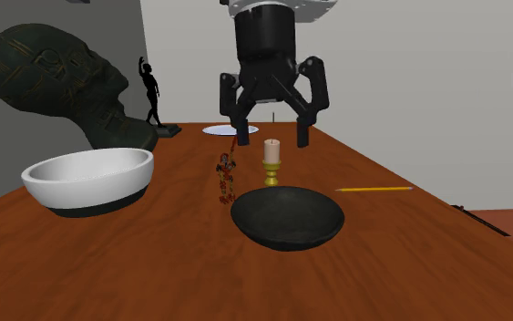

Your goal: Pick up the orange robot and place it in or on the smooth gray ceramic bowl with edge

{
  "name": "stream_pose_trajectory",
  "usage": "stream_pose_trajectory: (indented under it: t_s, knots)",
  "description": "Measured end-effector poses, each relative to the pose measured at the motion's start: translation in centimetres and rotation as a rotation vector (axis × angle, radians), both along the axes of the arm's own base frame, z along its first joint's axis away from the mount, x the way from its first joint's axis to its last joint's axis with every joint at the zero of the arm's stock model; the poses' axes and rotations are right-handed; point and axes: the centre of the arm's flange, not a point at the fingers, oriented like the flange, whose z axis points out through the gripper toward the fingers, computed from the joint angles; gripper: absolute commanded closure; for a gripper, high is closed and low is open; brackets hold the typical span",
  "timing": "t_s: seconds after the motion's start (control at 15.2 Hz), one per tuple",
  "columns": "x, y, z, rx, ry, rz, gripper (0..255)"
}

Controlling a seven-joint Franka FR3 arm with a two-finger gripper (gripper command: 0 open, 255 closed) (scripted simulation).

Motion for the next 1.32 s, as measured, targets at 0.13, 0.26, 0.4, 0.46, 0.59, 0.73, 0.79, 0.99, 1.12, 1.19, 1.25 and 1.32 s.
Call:
stream_pose_trajectory:
  t_s: [0.13,0.26,0.4,0.46,0.59,0.73,0.79,0.99,1.12,1.19,1.25,1.32]
  knots:
    - [1.3,2.6,-0.8,-0.009,-0.003,0.003,0]
    - [1.9,5.3,-1.2,-0.019,-0.007,0.007,0]
    - [2.8,8.0,-1.6,-0.028,-0.01,0.01,0]
    - [3.1,9.2,-1.9,-0.033,-0.011,0.011,0]
    - [4.3,11.7,-2.6,-0.043,-0.015,0.015,0]
    - [5.1,14.0,-3.0,-0.051,-0.017,0.017,0]
    - [5.2,14.5,-3.5,-0.053,-0.018,0.018,0]
    - [5.2,14.9,-5.0,-0.054,-0.019,0.018,0]
    - [5.1,14.7,-6.1,-0.055,-0.019,0.017,0]
    - [5.1,14.7,-6.6,-0.054,-0.019,0.018,0]
    - [5.1,14.6,-7.0,-0.054,-0.019,0.018,0]
    - [5.1,14.6,-7.2,-0.054,-0.019,0.018,0]
